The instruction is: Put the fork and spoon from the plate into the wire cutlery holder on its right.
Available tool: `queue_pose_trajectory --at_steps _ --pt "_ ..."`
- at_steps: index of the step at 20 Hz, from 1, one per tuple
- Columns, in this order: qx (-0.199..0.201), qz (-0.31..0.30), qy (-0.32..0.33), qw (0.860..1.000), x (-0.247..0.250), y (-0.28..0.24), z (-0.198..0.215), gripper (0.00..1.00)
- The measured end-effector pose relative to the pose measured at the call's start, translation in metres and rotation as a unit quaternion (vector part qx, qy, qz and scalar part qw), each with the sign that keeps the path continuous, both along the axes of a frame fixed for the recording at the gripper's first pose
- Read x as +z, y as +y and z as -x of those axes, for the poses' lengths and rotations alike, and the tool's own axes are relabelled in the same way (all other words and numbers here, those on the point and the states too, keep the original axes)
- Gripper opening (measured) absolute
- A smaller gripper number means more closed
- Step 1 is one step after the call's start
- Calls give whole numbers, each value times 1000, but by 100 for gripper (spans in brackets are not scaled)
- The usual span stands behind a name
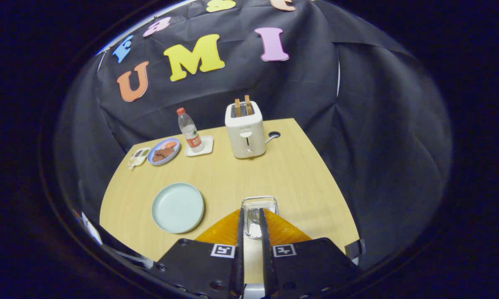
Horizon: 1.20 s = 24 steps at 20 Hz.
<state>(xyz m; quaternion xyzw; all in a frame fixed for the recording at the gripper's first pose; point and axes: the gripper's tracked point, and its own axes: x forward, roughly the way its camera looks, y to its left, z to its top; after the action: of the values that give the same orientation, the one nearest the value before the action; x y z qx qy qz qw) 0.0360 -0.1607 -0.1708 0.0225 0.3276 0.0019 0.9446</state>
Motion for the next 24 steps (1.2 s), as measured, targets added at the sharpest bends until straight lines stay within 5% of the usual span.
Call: queue_pose_trajectory --at_steps 5,7,13,24 --pt "13 -35 -137 990 95 47 -3 43" --pt "14 -21 -178 984 124 60 0 63" --pt "41 17 -281 959 211 104 22 90" --pt "38 68 -358 931 270 129 61 95"
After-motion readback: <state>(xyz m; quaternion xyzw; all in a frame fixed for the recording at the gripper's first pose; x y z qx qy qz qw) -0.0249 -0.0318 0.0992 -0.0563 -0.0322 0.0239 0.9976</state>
